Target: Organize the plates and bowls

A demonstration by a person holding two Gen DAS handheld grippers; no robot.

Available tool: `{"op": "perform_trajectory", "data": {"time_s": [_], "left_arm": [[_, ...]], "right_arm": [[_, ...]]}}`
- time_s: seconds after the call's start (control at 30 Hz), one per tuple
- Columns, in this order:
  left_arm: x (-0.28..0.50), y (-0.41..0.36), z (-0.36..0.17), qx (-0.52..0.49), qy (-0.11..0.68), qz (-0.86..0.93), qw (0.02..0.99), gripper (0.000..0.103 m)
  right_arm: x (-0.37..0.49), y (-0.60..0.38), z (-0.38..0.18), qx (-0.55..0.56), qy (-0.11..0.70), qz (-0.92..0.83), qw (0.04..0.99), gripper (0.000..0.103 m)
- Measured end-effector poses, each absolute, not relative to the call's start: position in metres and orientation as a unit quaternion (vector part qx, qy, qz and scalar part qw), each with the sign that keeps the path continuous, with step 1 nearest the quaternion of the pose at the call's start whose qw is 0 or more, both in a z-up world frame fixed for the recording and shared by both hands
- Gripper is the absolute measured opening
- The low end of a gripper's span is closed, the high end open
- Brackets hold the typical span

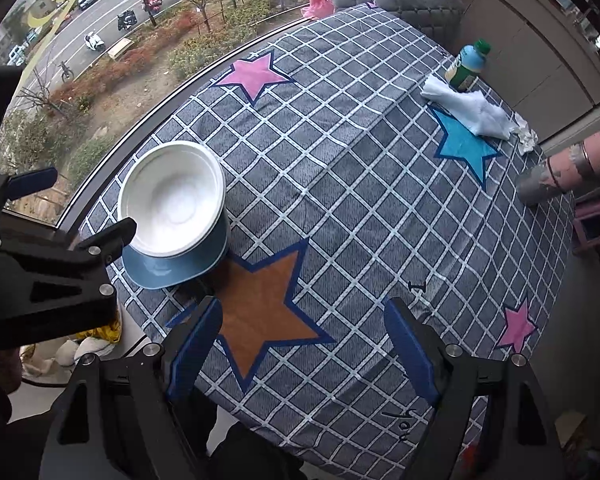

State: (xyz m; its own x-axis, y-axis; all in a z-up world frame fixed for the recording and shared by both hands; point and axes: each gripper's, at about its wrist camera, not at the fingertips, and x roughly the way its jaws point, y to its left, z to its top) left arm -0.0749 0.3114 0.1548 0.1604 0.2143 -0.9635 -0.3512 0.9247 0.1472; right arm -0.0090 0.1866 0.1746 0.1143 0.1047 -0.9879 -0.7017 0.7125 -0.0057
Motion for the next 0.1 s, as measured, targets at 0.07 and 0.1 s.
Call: {"op": "perform_trajectory", "data": {"time_s": [0.07,0.1], "left_arm": [[-0.0724,0.3049,0.1543,-0.053,0.625,0.182,0.757,0.103],[-0.0699,0.3005,0.1531,-0.055,0.630,0.173,0.755,0.103]], "right_arm": [[-0.0087,0.1789,0.1740,-0.244,0.604,0.284,0.704,0.084],[-0.0082,0.1749,0.1734,-0.240,0.607,0.282,0.704,0.084]]}}
